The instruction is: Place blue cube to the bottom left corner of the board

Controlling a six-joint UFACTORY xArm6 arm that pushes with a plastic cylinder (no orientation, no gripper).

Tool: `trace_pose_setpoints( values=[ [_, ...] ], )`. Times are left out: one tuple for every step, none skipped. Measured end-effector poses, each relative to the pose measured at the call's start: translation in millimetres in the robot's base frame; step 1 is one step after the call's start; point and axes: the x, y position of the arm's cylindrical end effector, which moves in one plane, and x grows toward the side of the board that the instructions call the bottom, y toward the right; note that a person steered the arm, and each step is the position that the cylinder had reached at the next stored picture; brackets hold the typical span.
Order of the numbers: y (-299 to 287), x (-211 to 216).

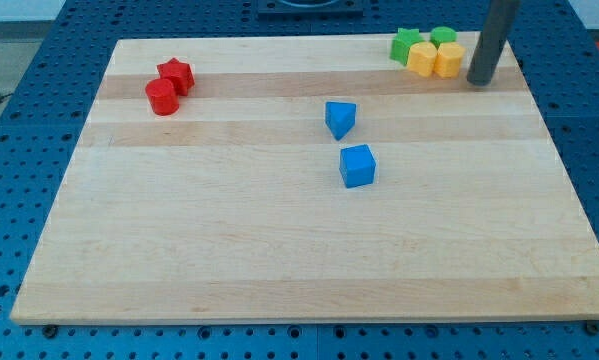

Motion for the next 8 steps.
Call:
trace_pose_setpoints(
  values=[
    [-6, 31],
    [-16, 40],
    [-44, 72],
    [-88, 94],
    [-145, 122],
    [-213, 146],
    [-285, 169],
    [-352, 200]
  ],
)
